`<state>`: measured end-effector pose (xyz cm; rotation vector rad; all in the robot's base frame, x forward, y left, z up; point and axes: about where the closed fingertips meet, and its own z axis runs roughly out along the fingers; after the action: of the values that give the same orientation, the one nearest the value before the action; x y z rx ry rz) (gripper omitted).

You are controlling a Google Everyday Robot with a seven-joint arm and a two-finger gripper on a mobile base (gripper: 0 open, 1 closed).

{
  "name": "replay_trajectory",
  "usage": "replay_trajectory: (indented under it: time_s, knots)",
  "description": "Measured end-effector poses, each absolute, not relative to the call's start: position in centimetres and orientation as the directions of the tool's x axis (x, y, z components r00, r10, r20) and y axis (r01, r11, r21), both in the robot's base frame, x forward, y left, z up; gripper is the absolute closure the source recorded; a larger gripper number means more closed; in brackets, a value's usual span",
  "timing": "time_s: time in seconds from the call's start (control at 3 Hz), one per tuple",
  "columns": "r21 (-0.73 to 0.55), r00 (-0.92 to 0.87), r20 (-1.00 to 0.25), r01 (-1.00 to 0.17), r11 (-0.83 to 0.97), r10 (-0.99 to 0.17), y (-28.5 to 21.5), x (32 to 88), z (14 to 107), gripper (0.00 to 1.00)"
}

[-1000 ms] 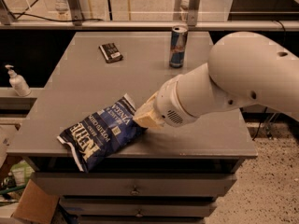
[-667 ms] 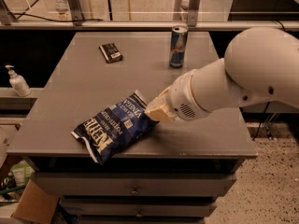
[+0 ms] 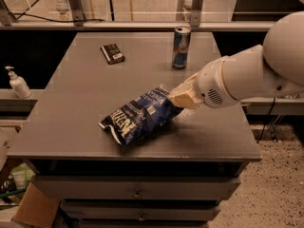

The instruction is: Move blue chip bag near redbull can

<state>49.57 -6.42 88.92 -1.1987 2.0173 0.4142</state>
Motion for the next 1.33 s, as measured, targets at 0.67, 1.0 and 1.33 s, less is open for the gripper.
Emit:
replay_trajectory:
  time_s: [0.67, 1.0, 1.33]
  knots:
    - [-0.191, -0.274, -0.724, -0.802, 0.566, -0.633, -10.0, 52.1, 89.7, 1.00]
    - [-0.247, -0.285, -0.729, -0.739, 0.627, -0.622, -13.6, 55.4, 90.1, 1.00]
    - [-0.289, -0.291, -0.739, -0.679, 0.675, -0.608, -16.2, 59.2, 90.0, 1.00]
